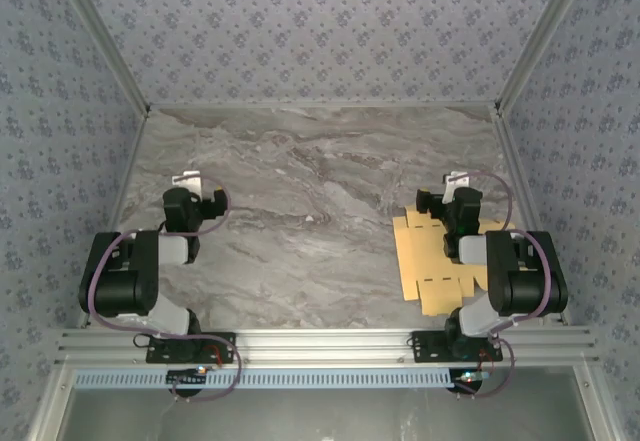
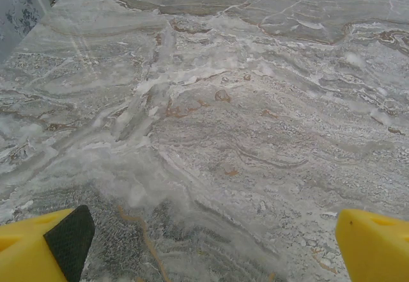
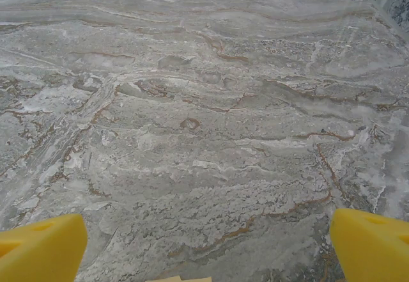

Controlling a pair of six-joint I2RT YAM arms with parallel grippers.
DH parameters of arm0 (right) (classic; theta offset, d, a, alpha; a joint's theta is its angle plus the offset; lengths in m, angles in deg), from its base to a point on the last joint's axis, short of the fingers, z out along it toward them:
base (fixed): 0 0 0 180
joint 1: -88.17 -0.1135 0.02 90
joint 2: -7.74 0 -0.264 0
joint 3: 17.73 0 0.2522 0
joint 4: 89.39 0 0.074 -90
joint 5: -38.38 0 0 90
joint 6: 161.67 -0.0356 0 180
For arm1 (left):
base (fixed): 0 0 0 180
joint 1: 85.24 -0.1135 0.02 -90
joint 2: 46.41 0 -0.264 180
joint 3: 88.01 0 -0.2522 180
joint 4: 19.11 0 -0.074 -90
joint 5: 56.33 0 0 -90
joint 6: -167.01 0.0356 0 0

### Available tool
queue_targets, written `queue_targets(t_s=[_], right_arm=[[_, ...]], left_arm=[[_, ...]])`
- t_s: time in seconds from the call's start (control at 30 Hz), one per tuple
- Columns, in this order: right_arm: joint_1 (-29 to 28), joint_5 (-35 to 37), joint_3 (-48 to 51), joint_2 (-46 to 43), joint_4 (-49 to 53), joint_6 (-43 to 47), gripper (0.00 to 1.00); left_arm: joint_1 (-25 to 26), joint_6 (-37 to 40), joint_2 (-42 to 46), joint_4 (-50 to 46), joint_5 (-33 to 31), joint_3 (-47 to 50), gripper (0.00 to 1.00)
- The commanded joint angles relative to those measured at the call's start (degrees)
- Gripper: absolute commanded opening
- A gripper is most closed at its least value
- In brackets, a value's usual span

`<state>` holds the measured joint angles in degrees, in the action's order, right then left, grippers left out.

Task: Fold the paper box

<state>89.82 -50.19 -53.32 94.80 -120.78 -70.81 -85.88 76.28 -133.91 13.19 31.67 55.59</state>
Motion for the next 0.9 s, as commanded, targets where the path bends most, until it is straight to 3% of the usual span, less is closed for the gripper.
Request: queue_targets(t_s=[0.0,0.87], right_arm=[[0.46,-0.27,-1.03,0.03,0.23,0.45,1.00],[1.16,-1.62,-1.52,0.05,0.94,-0.03,1.00]], left_arm=[[-0.36,-0.70,-0.28,-0.01,-0.38,-1.27,0.99],[-0.23,-0.58,-0.38,-0.27,-0.47,-1.40,0.99]])
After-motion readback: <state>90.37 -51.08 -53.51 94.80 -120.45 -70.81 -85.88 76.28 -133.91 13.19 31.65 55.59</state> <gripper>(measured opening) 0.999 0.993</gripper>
